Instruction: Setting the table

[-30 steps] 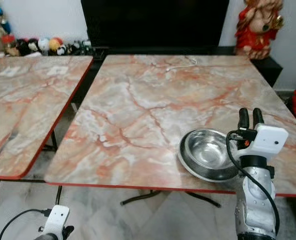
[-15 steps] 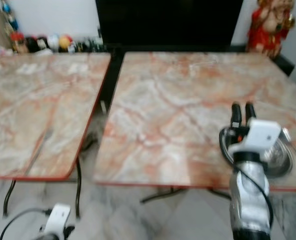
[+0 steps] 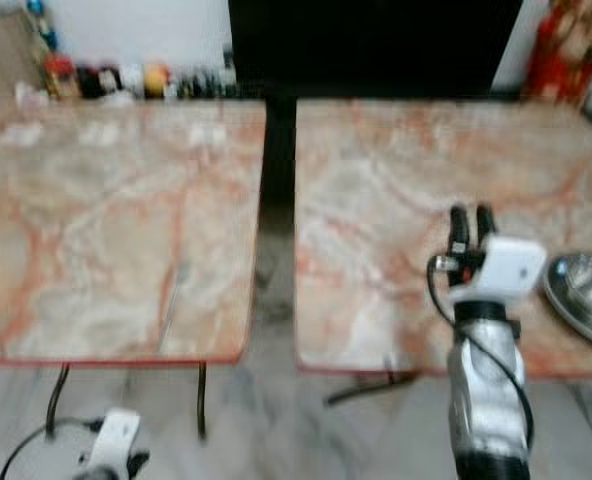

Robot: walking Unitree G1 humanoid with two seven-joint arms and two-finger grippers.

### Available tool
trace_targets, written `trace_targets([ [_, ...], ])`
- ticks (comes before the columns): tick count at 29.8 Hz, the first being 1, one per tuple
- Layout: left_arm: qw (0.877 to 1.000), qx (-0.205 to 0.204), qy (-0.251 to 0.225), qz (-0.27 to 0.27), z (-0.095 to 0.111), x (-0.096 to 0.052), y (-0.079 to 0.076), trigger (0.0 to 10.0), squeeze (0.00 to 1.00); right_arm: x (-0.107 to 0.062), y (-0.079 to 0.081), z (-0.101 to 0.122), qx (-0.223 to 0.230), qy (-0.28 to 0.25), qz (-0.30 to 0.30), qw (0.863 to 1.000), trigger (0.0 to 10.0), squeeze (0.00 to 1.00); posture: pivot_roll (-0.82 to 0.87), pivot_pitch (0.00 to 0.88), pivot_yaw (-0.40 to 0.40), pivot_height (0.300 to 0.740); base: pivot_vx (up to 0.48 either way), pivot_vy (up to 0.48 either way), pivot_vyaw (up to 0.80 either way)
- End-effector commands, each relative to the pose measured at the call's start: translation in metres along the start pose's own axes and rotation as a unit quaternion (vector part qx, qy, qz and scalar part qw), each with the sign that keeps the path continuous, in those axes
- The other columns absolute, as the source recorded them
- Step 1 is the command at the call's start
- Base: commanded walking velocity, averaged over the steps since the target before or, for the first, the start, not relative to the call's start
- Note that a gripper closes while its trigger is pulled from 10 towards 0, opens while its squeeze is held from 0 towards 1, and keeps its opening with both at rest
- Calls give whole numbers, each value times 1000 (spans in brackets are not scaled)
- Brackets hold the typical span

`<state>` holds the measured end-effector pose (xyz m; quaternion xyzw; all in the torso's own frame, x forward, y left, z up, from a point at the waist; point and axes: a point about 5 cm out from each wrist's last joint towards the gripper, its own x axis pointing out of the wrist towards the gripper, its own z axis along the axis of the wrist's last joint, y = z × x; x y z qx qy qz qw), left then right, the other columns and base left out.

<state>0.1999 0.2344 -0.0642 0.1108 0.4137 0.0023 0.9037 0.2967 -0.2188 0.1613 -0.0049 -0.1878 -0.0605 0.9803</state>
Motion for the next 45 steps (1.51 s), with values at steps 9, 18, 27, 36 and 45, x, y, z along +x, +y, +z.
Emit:
trace_targets([
  [9,1000,-8,5,12,-2,-1,6,10000,0,3,8,3,3,-2,9,1000,10000,0,52,0,-10,740,0,480,0],
  [18,1000,-10,-3,16,4,0,10,10000,0,7,6,3,-1,-1,10,1000,10000,0,51,10,-6,740,0,480,0],
  [27,1000,0,-11,11,9,1,6,10000,0,6,5,2,-2,4,6,1000,10000,0,48,28,-4,740,0,230,0],
  [36,1000,8,-15,3,8,1,4,10000,0,1,3,-4,-1,15,1,1000,10000,0,48,0,-5,740,0,0,0],
  [45,1000,16,-20,-1,10,2,2,10000,0,-4,1,-10,5,30,-4,1000,10000,0,44,0,-2,740,0,-172,0],
])
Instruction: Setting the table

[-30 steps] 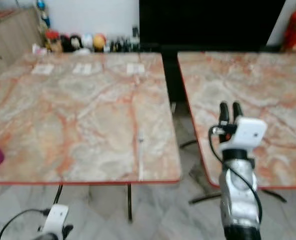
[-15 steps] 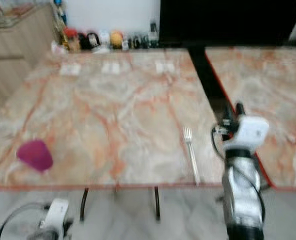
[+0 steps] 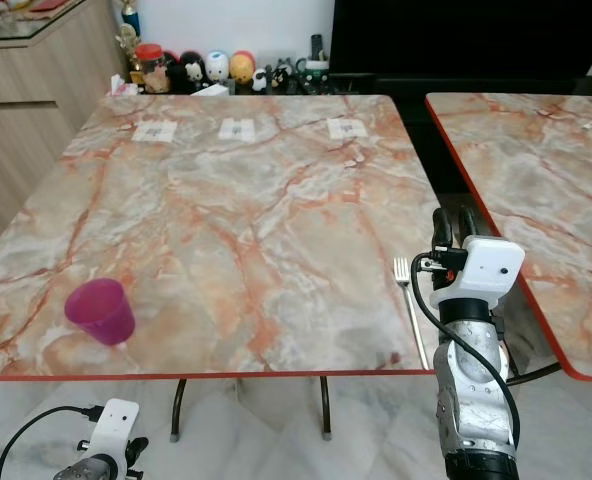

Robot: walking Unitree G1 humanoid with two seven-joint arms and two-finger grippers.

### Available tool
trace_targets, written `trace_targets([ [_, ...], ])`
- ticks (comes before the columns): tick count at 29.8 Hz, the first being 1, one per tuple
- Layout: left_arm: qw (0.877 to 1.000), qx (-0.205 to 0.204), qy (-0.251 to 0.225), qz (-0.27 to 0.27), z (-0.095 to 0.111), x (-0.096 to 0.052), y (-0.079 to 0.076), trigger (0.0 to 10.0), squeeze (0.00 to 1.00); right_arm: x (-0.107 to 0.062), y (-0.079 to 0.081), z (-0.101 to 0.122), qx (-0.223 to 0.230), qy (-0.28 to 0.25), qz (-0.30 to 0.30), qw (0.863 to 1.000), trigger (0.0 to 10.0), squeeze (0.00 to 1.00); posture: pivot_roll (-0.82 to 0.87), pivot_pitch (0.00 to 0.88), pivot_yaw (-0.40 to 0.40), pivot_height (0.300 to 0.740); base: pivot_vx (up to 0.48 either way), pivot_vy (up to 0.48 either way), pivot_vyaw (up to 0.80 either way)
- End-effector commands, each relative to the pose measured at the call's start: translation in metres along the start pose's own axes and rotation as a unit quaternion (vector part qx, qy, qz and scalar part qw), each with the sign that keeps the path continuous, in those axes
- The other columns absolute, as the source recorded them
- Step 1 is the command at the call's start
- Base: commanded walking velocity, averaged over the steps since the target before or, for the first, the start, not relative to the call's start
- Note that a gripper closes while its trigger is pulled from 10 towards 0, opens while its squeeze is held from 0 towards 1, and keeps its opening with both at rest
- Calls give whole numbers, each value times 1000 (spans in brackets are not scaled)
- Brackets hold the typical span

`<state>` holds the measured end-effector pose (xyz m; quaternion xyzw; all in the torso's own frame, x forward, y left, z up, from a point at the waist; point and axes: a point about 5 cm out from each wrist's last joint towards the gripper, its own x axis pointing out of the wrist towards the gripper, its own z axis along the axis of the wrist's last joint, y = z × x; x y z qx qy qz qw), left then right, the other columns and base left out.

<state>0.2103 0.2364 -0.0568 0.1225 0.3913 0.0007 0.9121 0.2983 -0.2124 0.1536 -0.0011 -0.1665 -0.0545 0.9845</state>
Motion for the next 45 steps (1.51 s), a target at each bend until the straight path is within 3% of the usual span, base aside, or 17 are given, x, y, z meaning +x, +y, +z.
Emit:
trace_targets([
  [1,1000,5,5,-7,-2,0,-3,10000,0,-4,-3,-5,11,16,-6,1000,10000,0,44,0,-2,740,0,0,0],
  [2,1000,5,5,-7,-2,0,-3,10000,0,-4,-3,-5,11,16,-6,1000,10000,0,44,0,-2,740,0,0,0],
  [3,1000,4,5,-7,-2,0,-3,10000,0,-6,-2,-10,16,30,-2,999,10000,604,46,0,-3,740,0,0,0],
  [4,1000,3,4,-6,-1,0,-2,10000,0,-7,-1,-14,20,40,1,999,10000,1000,46,0,-3,740,0,0,0],
  [13,1000,2,5,-6,-1,0,-2,10000,0,-11,7,-50,-21,171,26,985,10000,1000,49,0,-1,740,0,0,0],
  [14,1000,2,6,-6,-1,0,-2,10000,0,-10,6,-62,-8,218,11,976,10000,647,45,0,0,740,0,0,0],
  [15,1000,2,6,-6,-1,0,-2,10000,0,-10,6,-62,-8,218,11,976,10000,647,45,0,0,740,0,0,0],
  [16,1000,1,6,-5,-1,0,-1,10000,0,-10,6,-66,-6,229,7,973,10000,0,45,0,-1,740,0,0,0],
  [19,1000,-1,5,-4,-1,0,-1,10000,0,-5,10,-72,15,241,8,970,10000,0,51,0,0,740,0,0,0],
  [20,1000,-2,5,-4,-1,0,-1,10000,0,-3,15,-72,25,240,18,970,10000,588,51,0,0,740,0,0,0],
  [22,1000,-2,5,-4,-1,0,0,10000,0,-3,18,-71,31,237,26,971,10000,588,51,0,0,740,0,0,0],
  [23,1000,-2,5,-3,-1,0,0,10000,0,-1,23,-68,35,226,42,973,10000,1000,56,0,-2,740,0,0,0],
  [26,1000,-3,5,-2,-1,0,1,10000,0,1,32,-62,38,208,62,975,10000,937,56,0,-3,740,0,0,0],
  [27,1000,-3,5,-2,-1,0,1,10000,0,1,32,-62,37,209,61,975,10000,302,56,0,-3,740,0,0,0],
  [28,1000,-3,5,-1,-1,0,1,10000,0,0,31,-64,33,215,59,974,10000,0,54,5,1,740,0,0,0],
  [39,1000,-4,6,-3,-1,0,1,10000,0,2,18,-84,16,291,18,956,10000,0,50,17,6,740,0,0,0],
  [45,1000,-4,6,-4,-1,0,1,10000,0,12,26,-91,47,323,30,945,10000,0,57,17,3,740,0,0,0],
])
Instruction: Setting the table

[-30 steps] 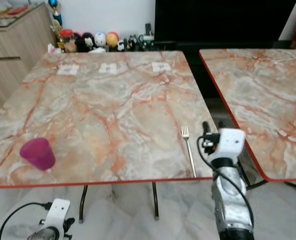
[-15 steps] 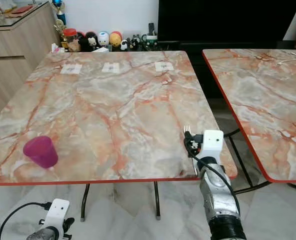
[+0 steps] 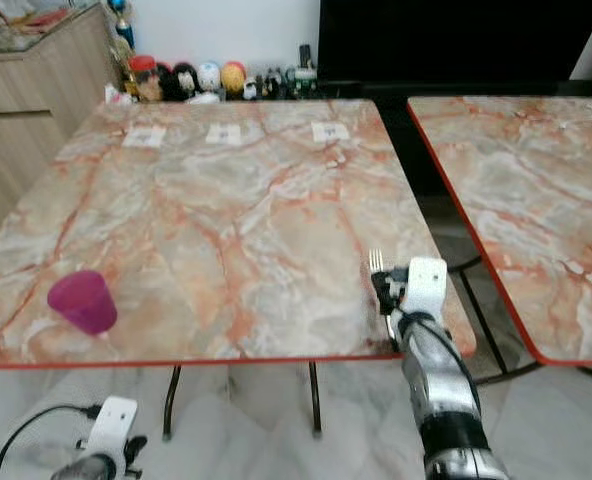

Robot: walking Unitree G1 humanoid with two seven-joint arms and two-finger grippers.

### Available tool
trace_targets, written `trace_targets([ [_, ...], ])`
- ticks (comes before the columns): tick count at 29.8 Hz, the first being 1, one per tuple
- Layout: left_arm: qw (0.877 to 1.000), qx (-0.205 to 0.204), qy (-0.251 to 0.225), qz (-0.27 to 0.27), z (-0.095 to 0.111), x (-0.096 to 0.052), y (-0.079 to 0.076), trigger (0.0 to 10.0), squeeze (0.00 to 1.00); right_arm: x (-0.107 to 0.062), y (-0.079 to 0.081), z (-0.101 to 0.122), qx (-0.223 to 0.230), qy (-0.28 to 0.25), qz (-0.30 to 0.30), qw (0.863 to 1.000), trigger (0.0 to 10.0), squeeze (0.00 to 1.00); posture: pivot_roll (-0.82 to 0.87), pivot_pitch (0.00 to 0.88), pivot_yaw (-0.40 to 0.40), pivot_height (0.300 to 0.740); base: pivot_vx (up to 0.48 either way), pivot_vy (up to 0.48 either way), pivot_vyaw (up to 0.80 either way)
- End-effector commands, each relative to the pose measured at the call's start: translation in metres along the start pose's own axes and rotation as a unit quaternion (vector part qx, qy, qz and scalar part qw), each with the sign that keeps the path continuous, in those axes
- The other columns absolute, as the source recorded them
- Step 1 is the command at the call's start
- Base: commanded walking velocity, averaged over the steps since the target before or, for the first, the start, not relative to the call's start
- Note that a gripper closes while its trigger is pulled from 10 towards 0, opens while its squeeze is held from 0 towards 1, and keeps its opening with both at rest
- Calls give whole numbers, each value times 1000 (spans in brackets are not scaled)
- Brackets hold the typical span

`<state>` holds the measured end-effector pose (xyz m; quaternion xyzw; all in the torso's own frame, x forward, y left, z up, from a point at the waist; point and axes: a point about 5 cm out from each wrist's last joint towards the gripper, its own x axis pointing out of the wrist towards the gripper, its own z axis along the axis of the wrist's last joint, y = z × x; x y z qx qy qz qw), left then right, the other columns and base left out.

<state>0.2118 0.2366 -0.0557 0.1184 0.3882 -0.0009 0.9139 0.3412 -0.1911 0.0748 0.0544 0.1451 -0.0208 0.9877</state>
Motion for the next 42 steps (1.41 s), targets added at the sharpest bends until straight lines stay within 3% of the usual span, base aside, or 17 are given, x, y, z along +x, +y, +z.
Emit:
trace_targets([
  [1,1000,0,10,-1,-2,0,0,10000,0,1,2,-3,2,14,6,1000,10000,0,57,17,3,740,0,0,0],
  [7,1000,-2,12,2,-4,-1,2,10000,0,11,10,11,10,10,12,1000,10000,0,62,15,3,740,0,0,0],
  [14,1000,-3,14,2,-4,-1,2,10000,0,12,10,3,16,33,9,999,9804,0,62,11,2,740,0,0,0],
  [15,1000,-3,14,2,-5,-1,2,10000,0,12,9,2,19,34,8,999,4392,0,62,11,2,740,0,0,0],
  [16,1000,-2,14,2,-5,-1,2,10000,0,12,9,2,19,34,7,999,3529,0,62,11,2,740,0,0,0],
  [18,1000,-2,15,2,-5,-1,2,10000,0,12,8,1,19,37,6,999,3569,0,62,11,2,740,0,0,0],
  [20,1000,-2,15,2,-5,-1,2,10000,0,12,7,0,18,40,3,999,7294,0,58,15,3,740,0,0,0],
  [21,1000,-3,16,2,-5,-1,2,10000,0,12,6,0,19,41,1,999,10000,0,58,15,3,740,0,0,0],
  [37,1000,-4,21,3,-8,-2,2,10000,0,13,9,-8,33,65,9,997,9804,0,62,18,2,740,0,0,0],
  [38,1000,-4,21,3,-8,-2,2,10000,0,13,9,-9,32,66,10,997,6980,0,62,18,2,740,0,0,0],
  [39,1000,-4,21,2,-8,-2,2,10000,0,12,10,-10,30,68,16,997,2706,0,64,18,1,740,0,0,0],
  [40,1000,-4,22,2,-8,-2,2,10000,0,12,11,-11,28,71,20,997,784,0,64,18,1,740,0,0,0],
  [41,1000,-4,22,2,-8,-2,2,10000,0,12,11,-11,28,71,20,997,784,0,64,18,1,740,0,0,0],
  [42,1000,-5,22,2,-9,-2,2,10000,0,12,11,-12,28,72,20,997,118,0,64,18,1,740,0,0,0],
])
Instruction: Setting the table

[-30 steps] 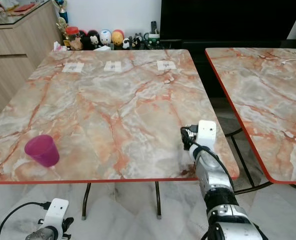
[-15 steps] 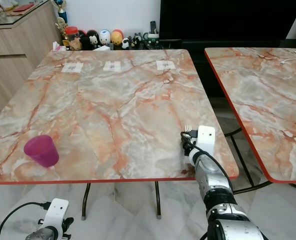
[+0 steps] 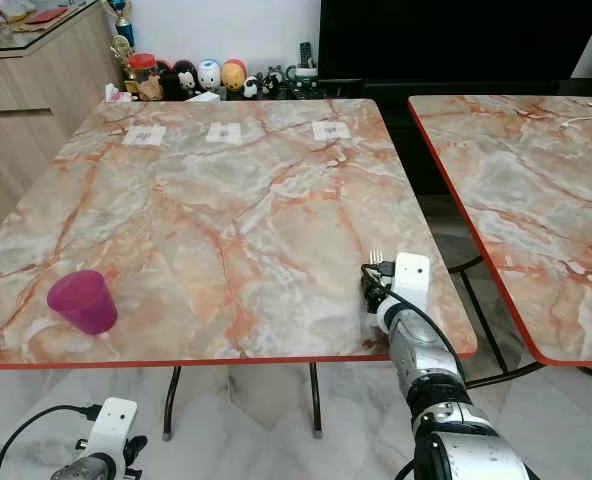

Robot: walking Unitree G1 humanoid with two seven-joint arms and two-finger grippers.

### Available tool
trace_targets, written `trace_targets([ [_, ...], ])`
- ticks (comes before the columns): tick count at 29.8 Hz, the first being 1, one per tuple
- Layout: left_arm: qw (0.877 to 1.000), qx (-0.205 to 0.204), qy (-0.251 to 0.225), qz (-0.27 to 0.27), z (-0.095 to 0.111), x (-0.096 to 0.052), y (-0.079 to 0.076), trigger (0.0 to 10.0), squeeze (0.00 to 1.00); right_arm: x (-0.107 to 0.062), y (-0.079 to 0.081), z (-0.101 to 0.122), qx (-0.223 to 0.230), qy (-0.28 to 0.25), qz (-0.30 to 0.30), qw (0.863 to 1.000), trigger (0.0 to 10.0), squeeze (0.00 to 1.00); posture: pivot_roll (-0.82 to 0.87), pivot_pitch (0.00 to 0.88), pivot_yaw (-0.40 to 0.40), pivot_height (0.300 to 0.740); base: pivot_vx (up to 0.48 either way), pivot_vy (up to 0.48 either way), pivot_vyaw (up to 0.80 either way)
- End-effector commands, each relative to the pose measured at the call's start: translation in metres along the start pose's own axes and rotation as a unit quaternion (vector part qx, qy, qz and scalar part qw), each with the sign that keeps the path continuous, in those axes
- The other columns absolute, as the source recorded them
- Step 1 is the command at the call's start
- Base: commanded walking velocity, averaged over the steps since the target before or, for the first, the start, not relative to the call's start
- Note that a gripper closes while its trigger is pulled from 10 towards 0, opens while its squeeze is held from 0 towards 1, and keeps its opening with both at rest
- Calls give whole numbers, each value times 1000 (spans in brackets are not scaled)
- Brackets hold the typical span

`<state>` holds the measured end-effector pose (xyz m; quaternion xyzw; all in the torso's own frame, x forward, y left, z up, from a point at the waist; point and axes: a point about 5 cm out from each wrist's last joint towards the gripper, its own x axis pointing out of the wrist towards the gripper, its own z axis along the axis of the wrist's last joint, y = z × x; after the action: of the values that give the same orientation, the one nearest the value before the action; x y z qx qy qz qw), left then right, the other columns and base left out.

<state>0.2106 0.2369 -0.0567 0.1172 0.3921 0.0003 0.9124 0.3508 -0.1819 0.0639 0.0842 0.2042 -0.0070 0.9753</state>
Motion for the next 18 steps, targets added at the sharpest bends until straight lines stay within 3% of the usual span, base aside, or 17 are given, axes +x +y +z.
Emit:
trace_targets([
  [1,1000,-4,18,1,-7,-1,2,10000,0,0,2,-5,1,12,4,1000,0,0,64,18,1,740,0,0,0],
  [18,1000,-4,24,-1,-9,-2,1,10000,0,0,2,-8,-3,17,4,1000,0,0,65,16,-3,740,0,0,0],
])
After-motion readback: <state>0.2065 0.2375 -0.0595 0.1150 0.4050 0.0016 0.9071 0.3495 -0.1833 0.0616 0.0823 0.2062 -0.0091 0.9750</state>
